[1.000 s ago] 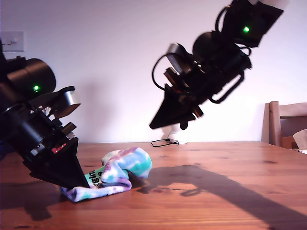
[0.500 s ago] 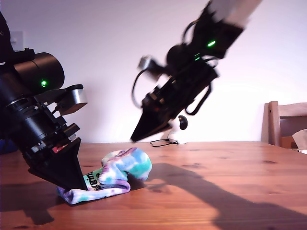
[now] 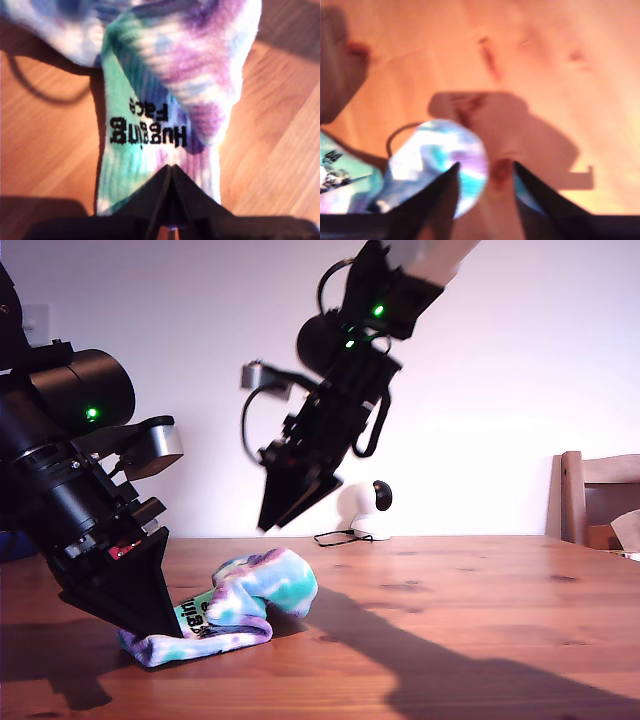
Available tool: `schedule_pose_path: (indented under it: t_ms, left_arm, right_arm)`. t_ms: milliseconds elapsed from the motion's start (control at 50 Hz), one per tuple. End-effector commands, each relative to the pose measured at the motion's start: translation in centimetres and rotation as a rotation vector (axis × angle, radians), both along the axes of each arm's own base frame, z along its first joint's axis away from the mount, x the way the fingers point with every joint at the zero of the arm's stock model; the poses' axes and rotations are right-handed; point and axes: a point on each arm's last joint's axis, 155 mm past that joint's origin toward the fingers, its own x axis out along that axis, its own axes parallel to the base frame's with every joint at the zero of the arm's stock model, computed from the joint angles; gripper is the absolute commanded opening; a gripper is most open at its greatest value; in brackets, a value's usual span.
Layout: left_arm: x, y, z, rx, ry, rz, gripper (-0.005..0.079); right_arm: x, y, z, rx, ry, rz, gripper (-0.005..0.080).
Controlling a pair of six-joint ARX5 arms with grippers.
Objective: Fold the socks in front of you. After folding them, place them to the left side.
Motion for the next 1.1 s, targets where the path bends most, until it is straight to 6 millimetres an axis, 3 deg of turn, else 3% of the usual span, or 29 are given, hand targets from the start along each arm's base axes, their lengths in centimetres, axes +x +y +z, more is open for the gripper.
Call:
schedule_pose_path:
  t_ms: [0,220,660,740,880,1080]
  left_arm:
    - [-7.0,4.1,-6.3,0.174,0.252,0.006,-0.0021]
    - [-7.0,4.1,-6.3,0.174,0.253,0.004,-0.0021]
    - [-7.1,4.1,-6.3,0.177,0.254,-0.002,-0.0021]
    - [-7.2,4.1,-6.4,0.179,0.258,-0.002,-0.0021]
    - [-7.4,4.2,-6.4,0.182,0.263,-0.002,-0.0021]
    - [-7.3,4.2,-6.4,0.186,0.261,-0.001,-0.0021]
  right_arm:
    - [-0.9,0.0,-3.0,-0.035,0.059,0.005,0.0335]
    - [-1.2,0.7,-3.0,-0.008,0.072,0.011,0.0335]
    - [-1.5,1.9,-6.0,-0.008,0.096,0.034,0.0322]
    - [-1.2,2.0,-5.9,-0.002,0.085,0.034,0.0248]
    - [-0.2,1.4,-6.0,-0.038,0.038,0.006,-0.002]
    - [2.2,-0.3,-5.7,-0.13,-0.052,-0.066,-0.001]
